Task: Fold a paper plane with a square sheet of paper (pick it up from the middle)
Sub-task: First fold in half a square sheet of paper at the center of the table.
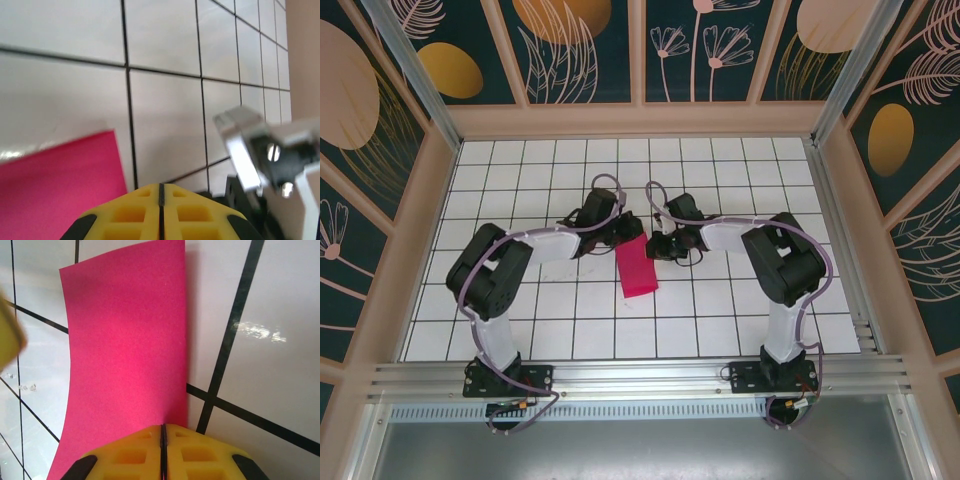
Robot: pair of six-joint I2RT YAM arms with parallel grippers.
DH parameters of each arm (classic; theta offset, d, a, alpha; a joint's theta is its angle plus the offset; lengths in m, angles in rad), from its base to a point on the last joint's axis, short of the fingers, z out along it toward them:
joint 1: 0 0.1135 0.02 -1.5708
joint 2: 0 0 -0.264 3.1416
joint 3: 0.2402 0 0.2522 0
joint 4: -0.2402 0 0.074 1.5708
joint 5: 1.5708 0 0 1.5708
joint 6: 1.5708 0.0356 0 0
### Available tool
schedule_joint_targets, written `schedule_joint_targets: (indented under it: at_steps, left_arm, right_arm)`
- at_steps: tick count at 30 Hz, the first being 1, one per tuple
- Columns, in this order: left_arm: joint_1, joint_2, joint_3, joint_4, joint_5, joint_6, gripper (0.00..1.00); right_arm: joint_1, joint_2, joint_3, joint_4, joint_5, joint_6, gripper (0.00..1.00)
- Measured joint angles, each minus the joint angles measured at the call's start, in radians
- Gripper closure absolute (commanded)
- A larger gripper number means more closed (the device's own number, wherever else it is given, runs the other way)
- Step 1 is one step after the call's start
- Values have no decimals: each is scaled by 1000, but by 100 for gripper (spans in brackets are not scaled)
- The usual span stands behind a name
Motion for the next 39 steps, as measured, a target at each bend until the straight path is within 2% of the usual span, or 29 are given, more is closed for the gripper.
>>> schedule_joint_targets:
  at_steps: [10, 28, 39]
  left_arm:
    - [0, 135, 59, -48, -39, 0, 95]
    - [0, 138, 33, 0, -41, 1, 96]
    - [0, 133, -22, 98, -55, 0, 97]
  right_arm:
    - [-6, 3, 0, 0, -23, -16, 91]
    - [-6, 3, 35, -36, -82, -21, 89]
    - [-5, -4, -21, -28, -79, -26, 90]
